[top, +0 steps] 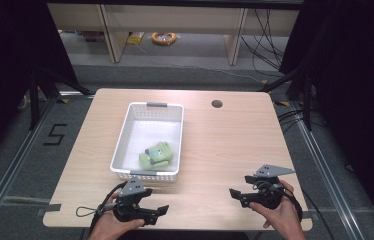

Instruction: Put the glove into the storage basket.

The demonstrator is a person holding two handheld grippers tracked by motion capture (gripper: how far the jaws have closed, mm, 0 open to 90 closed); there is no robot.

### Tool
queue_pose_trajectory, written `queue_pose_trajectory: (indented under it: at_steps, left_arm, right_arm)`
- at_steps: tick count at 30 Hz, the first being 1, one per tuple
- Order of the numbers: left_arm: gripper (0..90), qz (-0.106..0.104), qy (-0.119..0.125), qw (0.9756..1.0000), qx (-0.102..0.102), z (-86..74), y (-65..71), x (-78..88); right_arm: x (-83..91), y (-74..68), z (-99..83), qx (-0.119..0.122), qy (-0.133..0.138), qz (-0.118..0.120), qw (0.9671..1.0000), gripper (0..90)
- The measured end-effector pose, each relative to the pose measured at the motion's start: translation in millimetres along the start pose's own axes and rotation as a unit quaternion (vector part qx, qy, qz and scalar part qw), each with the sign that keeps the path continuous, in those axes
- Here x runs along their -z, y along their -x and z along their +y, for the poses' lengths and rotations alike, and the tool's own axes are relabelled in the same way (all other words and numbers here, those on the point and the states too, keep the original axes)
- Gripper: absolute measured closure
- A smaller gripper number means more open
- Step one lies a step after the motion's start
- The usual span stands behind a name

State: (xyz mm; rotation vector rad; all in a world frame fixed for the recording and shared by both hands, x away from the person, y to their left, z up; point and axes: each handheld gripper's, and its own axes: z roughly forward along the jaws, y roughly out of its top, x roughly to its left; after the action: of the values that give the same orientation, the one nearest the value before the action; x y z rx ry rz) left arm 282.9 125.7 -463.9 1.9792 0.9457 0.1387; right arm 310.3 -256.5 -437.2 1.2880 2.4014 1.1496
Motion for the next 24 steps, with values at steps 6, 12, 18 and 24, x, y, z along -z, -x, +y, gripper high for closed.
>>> queue_pose_trajectory:
  at_steps: [6,12,18,24]
  left_arm:
    - [19.3,0.005,-0.009,0.9999,-0.005,-4.1,-3.0,-0.5]
    - [19.0,0.008,-0.004,1.0000,-0.001,-9.3,-4.2,-4.2]
    - [19.0,0.009,-0.011,0.9999,-0.006,-14.9,-5.5,-6.6]
    - [18.8,0.006,-0.012,0.9999,-0.005,-20.7,-6.7,-8.4]
  right_arm:
    - [-0.9,2.0,-10.4,-0.007,0.001,0.006,1.0000,24.4]
    - [-1.1,3.8,-18.1,-0.008,0.010,0.007,0.9999,24.3]
    - [-3.2,3.0,-24.1,0.000,0.017,0.013,0.9998,23.3]
    - [-3.6,-3.0,-32.1,-0.008,0.007,0.013,0.9999,21.2]
